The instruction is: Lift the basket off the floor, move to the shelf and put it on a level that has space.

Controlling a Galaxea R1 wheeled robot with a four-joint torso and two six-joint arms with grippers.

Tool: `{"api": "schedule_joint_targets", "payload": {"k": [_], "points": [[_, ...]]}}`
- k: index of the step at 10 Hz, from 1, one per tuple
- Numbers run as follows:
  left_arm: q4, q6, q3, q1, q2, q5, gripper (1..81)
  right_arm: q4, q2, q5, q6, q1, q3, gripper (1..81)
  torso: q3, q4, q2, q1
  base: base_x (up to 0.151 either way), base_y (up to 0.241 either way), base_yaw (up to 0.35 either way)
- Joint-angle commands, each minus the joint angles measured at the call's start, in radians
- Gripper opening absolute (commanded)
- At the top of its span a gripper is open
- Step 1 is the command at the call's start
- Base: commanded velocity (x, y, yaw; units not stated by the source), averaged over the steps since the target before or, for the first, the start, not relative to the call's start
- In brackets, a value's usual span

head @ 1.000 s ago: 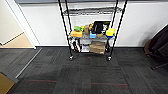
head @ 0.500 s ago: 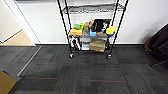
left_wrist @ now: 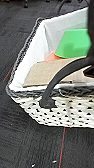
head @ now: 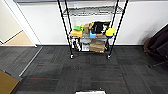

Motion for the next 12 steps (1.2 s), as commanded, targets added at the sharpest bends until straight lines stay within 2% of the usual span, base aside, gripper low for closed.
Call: {"api": "schedule_joint_targets", "payload": {"k": [1, 2, 4, 5, 6, 7, 9, 10, 12], "points": [[-0.035, 0.0, 0.033, -0.098, -0.012, 0.08, 1.0, -0.008, -0.018, -0.049, 0.016, 0.074, 0.016, 1.0, 0.095, -0.023, 0.097, -0.063, 0.0, 0.0, 0.0], [-0.032, 0.0, 0.033, -0.093, -0.011, 0.082, 1.0, -0.008, -0.02, -0.048, 0.016, 0.063, 0.016, 1.0, 0.127, -0.048, 0.13, -0.084, 0.0, 0.0, 0.0], [-0.025, 0.0, 0.033, -0.084, -0.006, 0.082, 1.0, -0.008, -0.027, -0.043, 0.016, 0.042, 0.021, 1.0, 0.189, -0.085, 0.197, -0.128, 0.0, 0.0, 0.0], [-0.028, 0.0, 0.034, -0.081, -0.008, 0.082, 1.0, -0.008, -0.026, -0.045, 0.016, 0.037, 0.023, 1.0, 0.127, -0.041, 0.23, -0.15, 0.0, 0.0, 0.0], [-0.031, 0.0, 0.039, -0.076, -0.012, 0.083, 1.0, -0.011, -0.027, -0.045, 0.013, 0.036, 0.021, 1.0, 0.155, -0.059, 0.261, -0.171, 0.0, 0.0, 0.0], [-0.034, 0.002, 0.04, -0.066, -0.018, 0.086, 1.0, -0.026, -0.027, -0.046, 0.013, 0.031, 0.023, 1.0, 0.162, -0.069, 0.284, -0.187, 0.0, 0.0, 0.0], [-0.035, 0.003, 0.053, -0.027, -0.046, 0.074, 1.0, -0.057, -0.026, -0.051, 0.015, 0.022, 0.03, 1.0, 0.238, -0.071, 0.346, -0.227, 0.0, 0.0, 0.0], [-0.037, 0.006, 0.065, -0.009, -0.063, 0.07, 1.0, -0.071, -0.026, -0.051, 0.015, 0.016, 0.03, 1.0, 0.25, -0.071, 0.376, -0.246, 0.0, 0.0, 0.0], [-0.037, 0.009, 0.08, 0.011, -0.078, 0.059, 1.0, -0.083, -0.027, -0.052, 0.015, 0.004, 0.036, 1.0, 0.306, -0.071, 0.433, -0.282, 0.0, 0.0, 0.0]]}}
